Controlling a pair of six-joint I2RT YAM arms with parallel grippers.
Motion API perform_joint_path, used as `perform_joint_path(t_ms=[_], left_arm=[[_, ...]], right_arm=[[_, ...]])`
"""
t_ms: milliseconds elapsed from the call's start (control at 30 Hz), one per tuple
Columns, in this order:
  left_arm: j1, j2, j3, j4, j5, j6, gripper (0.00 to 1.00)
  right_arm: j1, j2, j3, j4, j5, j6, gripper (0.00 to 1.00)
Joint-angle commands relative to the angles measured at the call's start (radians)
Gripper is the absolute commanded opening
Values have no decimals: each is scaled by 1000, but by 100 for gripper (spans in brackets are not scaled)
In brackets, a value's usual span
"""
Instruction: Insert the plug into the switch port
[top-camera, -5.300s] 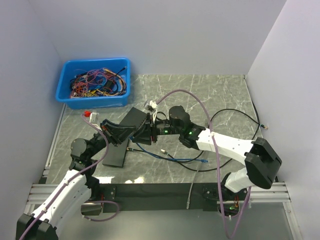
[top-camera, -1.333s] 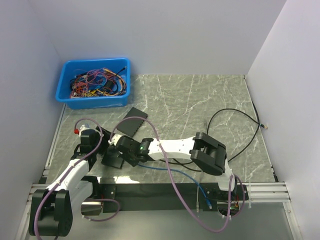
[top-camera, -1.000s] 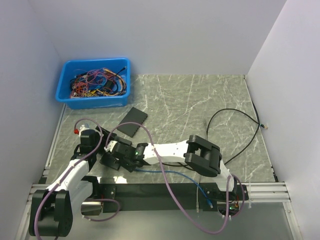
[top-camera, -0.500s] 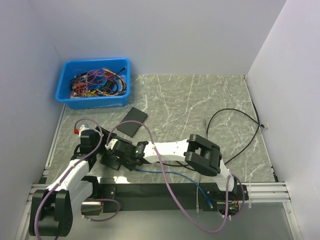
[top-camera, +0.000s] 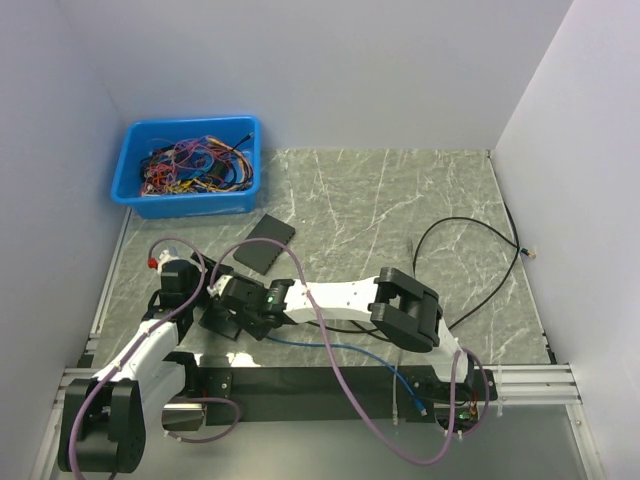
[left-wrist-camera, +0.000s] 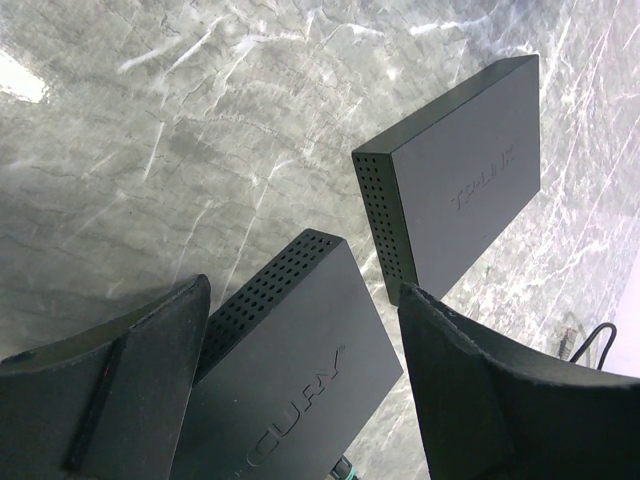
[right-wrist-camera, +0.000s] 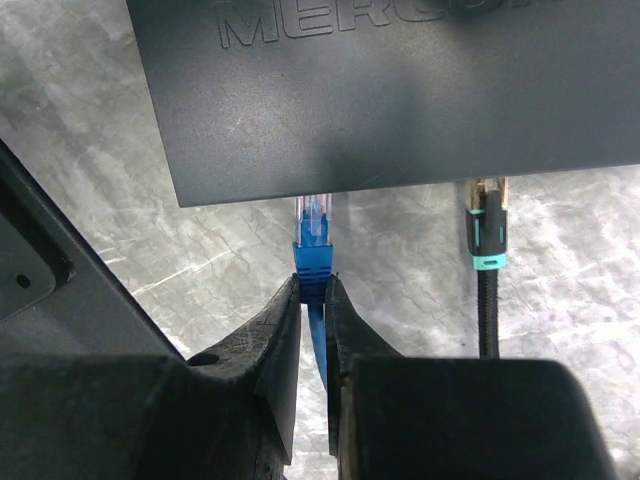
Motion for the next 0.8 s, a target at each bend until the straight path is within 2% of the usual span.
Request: perform_joint_path(t_ms=[0,300,600,767], left_arm=[[-5,7,-20,-9,67,-15,81],[-5,-17,-43,-1,84,-20,81],[-5,-23,-63,5,98,-33,80],[-5,-51,-88,17,139,-70,81]], right_arm=[[-7,22,72,107,12,18,0],[-7,53,66,159,6,38,0],[-9,-9,72,160,52,32,0],[-7,-82,-1,234,72,53,0]])
